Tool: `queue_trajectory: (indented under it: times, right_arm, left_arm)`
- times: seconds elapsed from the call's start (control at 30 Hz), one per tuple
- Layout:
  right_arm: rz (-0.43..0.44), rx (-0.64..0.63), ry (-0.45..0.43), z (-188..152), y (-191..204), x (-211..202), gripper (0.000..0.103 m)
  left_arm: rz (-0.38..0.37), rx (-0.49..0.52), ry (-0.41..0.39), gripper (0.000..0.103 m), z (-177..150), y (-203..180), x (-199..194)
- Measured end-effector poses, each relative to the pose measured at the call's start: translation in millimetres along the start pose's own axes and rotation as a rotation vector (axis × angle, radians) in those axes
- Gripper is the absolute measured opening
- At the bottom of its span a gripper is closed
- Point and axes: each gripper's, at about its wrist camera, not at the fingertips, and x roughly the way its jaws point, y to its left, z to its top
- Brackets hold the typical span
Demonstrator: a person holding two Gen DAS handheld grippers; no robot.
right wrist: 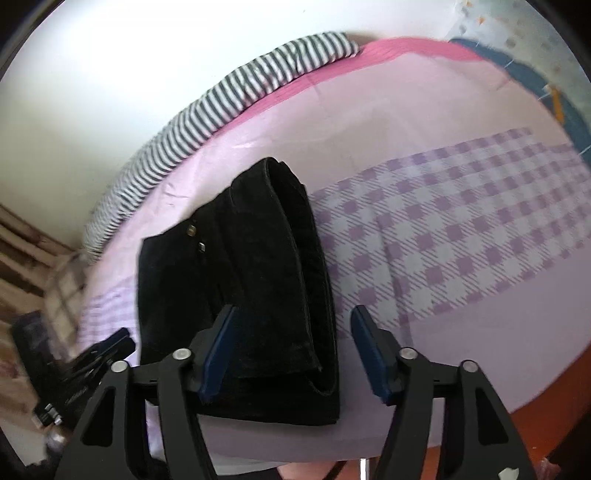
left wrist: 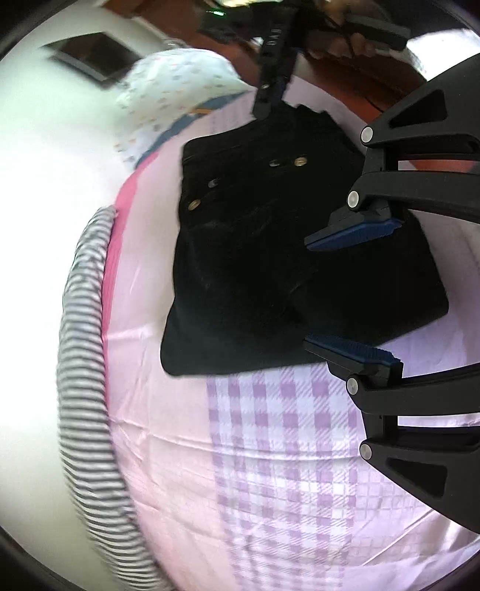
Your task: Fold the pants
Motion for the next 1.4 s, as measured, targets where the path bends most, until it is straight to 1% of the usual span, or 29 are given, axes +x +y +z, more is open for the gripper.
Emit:
queue_trajectory:
  times: [0.03,0.1,0.17,0.27,0.37,0.43,0.6,0.63,0.8,0.87,1.07,1.13,1.23,1.3,1.33,1.37,1.4]
  right_arm:
    - [0.046,0.009,0.024,3.9,-6.6,1.9,0.064]
    - [0.094,0.019,0.057,8.1,-16.6,5.9,0.064]
    - [0.161,0.027,0.119,12.0,-26.1,14.7,0.064]
    - [0.186,0.037,0.159,14.3,-33.7,23.2,0.064]
    - [0.177,0.028,0.176,14.2,-38.8,27.0,0.064]
    - [0.2,0.025,0.184,15.0,-43.0,27.3,0.064]
    - [0.254,-0.009,0.224,19.2,-41.0,32.5,0.064]
    - [0.265,-0.017,0.233,20.5,-39.1,34.4,0.064]
    - [0.327,-0.035,0.263,27.4,-30.0,47.4,0.064]
    - [0.346,-0.039,0.271,30.0,-26.7,52.1,0.065]
    - [0.407,-0.02,0.27,30.4,-29.5,58.4,0.065]
    - [0.423,-0.013,0.269,31.3,-30.2,60.6,0.065]
    - [0.437,-0.001,0.264,32.6,-30.0,62.9,0.065]
    - [0.422,-0.002,0.256,32.2,-28.6,62.2,0.062]
    - [0.403,-0.002,0.252,31.3,-28.2,60.9,0.054]
    - [0.366,-0.013,0.252,29.2,-28.0,59.7,0.042]
    - [0.359,-0.004,0.248,29.0,-29.0,59.6,0.041]
  left_arm:
    - [-0.011,-0.034,0.008,0.048,1.6,8.9,1.2]
    - [-0.03,-0.086,0.023,0.048,3.6,23.4,4.4]
    - [-0.072,-0.138,0.046,0.048,4.4,35.2,8.2]
    - [-0.125,-0.197,0.085,0.048,3.3,46.0,17.5]
    - [-0.144,-0.231,0.124,0.048,3.1,50.8,26.0]
    - [-0.152,-0.257,0.148,0.048,2.5,54.1,33.1]
    - [-0.165,-0.271,0.18,0.048,6.0,46.9,43.0]
    - [-0.163,-0.271,0.167,0.048,7.0,46.7,44.1]
    - [-0.172,-0.274,0.169,0.05,11.2,47.4,45.6]
    - [-0.178,-0.267,0.164,0.052,13.0,46.1,47.5]
    - [-0.187,-0.223,0.134,0.059,18.3,38.9,52.5]
    - [-0.197,-0.223,0.125,0.06,20.3,39.1,55.2]
    - [-0.218,-0.248,0.112,0.061,22.2,41.5,57.9]
    - [-0.226,-0.255,0.108,0.061,23.4,42.2,59.3]
    - [-0.222,-0.25,0.103,0.06,22.3,42.3,58.8]
    - [-0.216,-0.244,0.098,0.055,20.7,42.3,58.3]
    - [-0.204,-0.235,0.094,0.052,19.2,42.5,57.3]
